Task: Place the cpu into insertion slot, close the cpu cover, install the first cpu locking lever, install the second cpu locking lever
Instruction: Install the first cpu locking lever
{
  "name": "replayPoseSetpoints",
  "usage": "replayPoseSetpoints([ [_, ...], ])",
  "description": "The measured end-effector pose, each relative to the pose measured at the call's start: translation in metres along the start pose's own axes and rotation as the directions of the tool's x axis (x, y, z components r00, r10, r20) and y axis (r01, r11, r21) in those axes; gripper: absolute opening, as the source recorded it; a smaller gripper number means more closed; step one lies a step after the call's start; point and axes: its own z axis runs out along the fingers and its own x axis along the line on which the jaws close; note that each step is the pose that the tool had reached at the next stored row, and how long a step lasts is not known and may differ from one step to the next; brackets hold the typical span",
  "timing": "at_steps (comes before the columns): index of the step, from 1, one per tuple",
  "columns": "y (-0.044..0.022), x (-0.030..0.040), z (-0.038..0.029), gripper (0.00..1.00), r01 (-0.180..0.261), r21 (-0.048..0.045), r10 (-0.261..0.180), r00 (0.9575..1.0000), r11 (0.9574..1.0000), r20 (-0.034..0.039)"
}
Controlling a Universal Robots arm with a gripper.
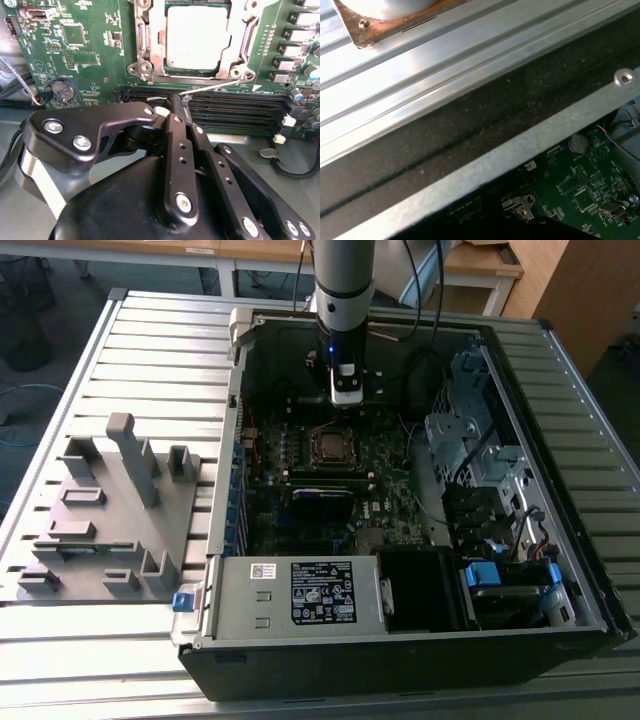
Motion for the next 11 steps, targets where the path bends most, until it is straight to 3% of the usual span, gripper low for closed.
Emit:
replayPoseSetpoints([
  [11,-0.001,-0.0005,0.0077,0.1,0.001,0.0051,-0.001,1.0,1.0,0.0024],
])
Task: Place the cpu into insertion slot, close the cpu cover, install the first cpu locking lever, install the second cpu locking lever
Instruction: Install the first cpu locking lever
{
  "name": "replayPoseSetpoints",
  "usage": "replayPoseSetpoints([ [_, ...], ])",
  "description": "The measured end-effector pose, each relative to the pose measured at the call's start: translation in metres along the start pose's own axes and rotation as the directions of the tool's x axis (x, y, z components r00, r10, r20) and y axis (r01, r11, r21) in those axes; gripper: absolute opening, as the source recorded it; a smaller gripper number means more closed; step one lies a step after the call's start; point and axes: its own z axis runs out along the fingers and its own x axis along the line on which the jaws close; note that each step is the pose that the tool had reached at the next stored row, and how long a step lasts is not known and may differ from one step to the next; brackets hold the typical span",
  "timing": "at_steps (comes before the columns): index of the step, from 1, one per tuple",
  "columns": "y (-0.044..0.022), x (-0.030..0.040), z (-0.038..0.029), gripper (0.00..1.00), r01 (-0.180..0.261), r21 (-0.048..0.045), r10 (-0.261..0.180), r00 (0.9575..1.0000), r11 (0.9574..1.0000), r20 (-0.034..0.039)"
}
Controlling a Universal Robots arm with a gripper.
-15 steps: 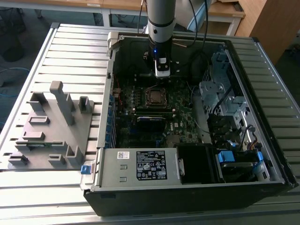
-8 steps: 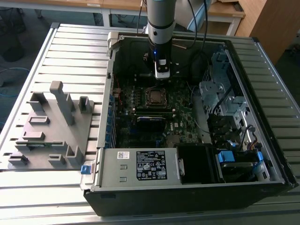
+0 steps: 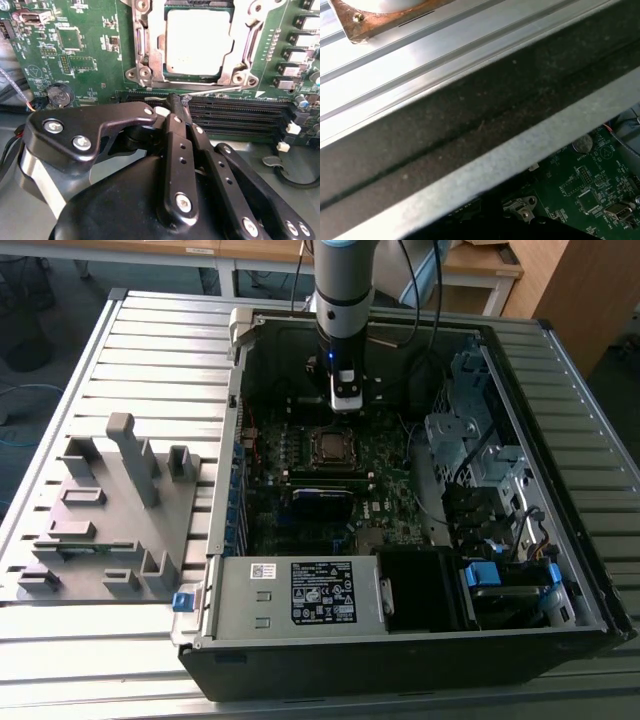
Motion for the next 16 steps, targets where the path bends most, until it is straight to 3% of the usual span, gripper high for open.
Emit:
replayPoseSetpoints([
  [9,0.0004,-0.0011,0.0026,0.1,0.003,0.0292,-0.004,0.9999,0.9996,0.0163],
  [16,0.0023,0.0,0.0032,0.1,0.004,0.0322,-0.004,0.9998,0.9995,0.018],
])
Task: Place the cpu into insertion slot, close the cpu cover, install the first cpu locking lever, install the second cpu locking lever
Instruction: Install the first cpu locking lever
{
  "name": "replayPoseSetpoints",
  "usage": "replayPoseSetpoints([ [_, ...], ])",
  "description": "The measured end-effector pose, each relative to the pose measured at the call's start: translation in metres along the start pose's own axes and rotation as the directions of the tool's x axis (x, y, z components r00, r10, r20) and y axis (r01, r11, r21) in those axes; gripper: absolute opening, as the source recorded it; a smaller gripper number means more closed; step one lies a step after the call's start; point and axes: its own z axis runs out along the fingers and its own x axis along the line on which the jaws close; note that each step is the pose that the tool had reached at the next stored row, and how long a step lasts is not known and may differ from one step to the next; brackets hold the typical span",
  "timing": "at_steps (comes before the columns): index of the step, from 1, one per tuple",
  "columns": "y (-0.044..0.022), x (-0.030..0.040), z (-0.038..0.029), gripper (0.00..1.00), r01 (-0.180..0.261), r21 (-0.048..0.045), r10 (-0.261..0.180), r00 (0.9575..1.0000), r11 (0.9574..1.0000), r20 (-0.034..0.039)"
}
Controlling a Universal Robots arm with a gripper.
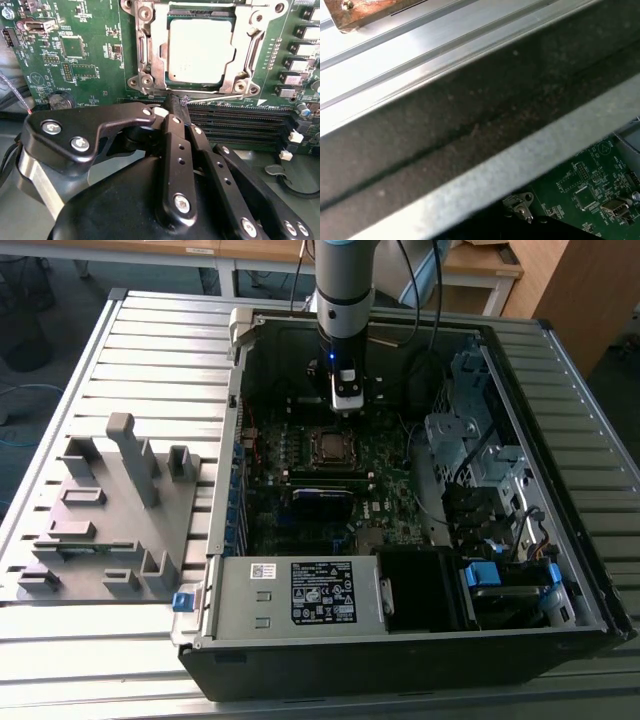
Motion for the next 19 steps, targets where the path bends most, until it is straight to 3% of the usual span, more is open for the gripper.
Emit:
replayPoseSetpoints([
  [19,0.0062,0.0033,0.0004,0.1,0.0,0.0,0.0,1.0,1.0,0.0],
])
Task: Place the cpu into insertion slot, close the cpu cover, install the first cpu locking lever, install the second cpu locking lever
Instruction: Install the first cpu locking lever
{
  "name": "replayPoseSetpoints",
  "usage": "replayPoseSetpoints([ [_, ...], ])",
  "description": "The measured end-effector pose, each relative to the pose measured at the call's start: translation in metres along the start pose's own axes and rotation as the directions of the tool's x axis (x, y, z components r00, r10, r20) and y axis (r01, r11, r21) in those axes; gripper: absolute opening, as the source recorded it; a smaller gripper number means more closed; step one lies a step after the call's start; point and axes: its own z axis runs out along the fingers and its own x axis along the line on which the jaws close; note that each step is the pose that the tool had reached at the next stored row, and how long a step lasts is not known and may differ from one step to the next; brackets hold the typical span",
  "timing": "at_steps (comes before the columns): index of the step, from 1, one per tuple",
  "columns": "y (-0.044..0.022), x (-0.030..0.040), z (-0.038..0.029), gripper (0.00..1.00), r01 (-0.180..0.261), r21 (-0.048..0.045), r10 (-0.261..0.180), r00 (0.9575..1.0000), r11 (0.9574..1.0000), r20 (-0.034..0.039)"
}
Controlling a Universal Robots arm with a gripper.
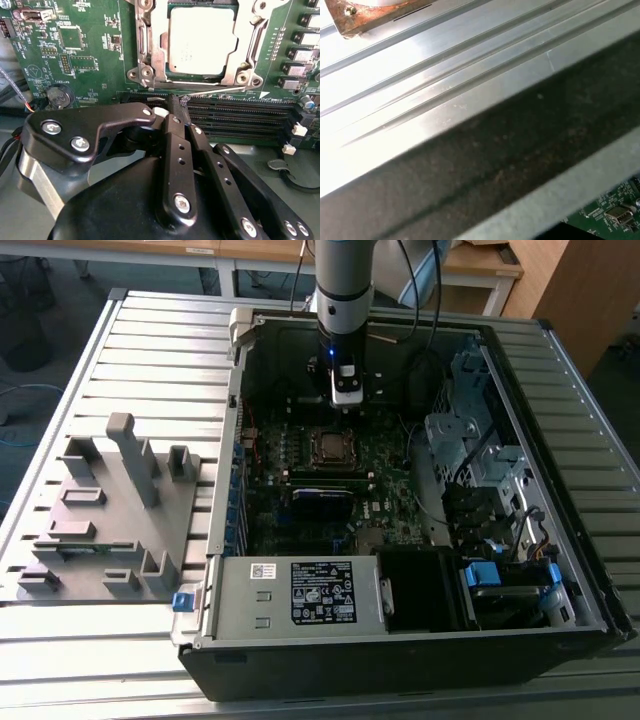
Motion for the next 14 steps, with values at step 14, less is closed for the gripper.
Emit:
replayPoseSetpoints([
  [14,0.0028,-0.0053,0.0028,0.1,0.001,0.0082,-0.001,1.0,1.0,0.0046],
])
